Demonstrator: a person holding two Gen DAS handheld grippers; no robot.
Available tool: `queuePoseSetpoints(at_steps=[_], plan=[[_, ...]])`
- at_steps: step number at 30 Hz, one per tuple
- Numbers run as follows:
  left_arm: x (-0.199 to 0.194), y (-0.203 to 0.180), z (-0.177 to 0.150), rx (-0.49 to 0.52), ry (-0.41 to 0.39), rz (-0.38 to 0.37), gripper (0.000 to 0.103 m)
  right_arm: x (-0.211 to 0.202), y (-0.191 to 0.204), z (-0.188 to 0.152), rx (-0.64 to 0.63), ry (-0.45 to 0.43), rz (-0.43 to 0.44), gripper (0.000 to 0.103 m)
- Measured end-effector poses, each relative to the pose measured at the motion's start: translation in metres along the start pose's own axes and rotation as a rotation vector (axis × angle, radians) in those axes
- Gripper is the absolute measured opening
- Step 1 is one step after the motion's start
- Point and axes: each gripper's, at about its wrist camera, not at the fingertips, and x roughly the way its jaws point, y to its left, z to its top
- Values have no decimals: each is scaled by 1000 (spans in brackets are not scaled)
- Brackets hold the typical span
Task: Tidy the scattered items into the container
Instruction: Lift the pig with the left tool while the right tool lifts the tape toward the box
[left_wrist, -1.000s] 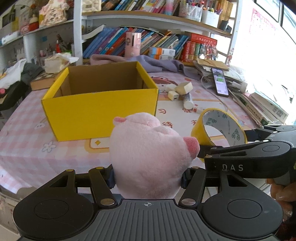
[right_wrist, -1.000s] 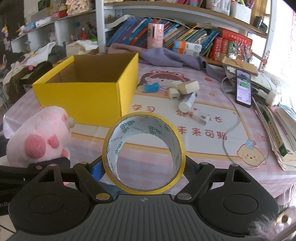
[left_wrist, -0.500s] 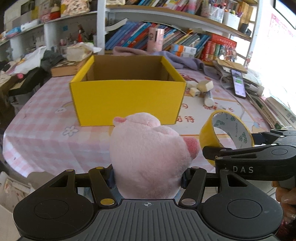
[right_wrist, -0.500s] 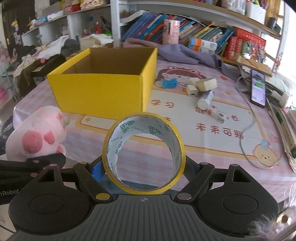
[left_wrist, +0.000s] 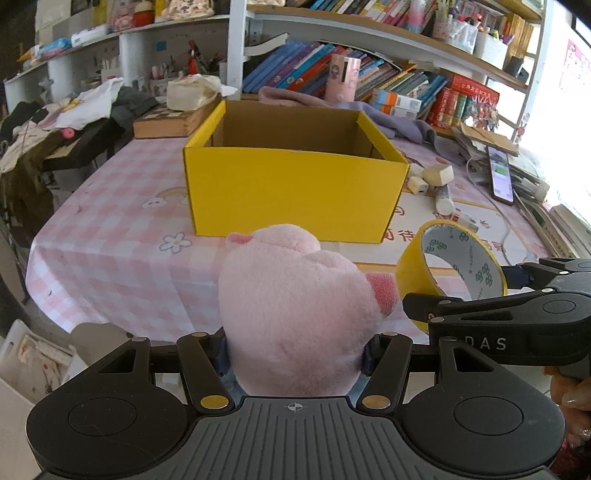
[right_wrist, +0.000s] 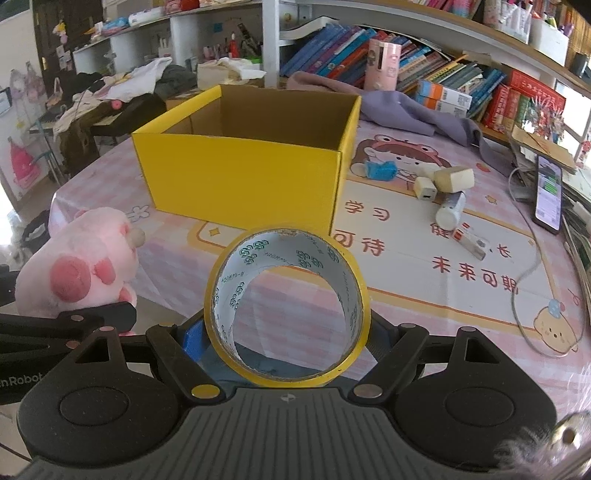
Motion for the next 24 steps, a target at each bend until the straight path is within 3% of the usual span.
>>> queuePoseSetpoints(at_steps=[10, 24], plan=[[-2, 8, -2, -13, 0, 13, 60, 2, 9, 2, -18, -4, 20, 81], [-8, 12, 14, -2, -70, 24, 60, -4, 16, 20, -51, -73, 26, 81]])
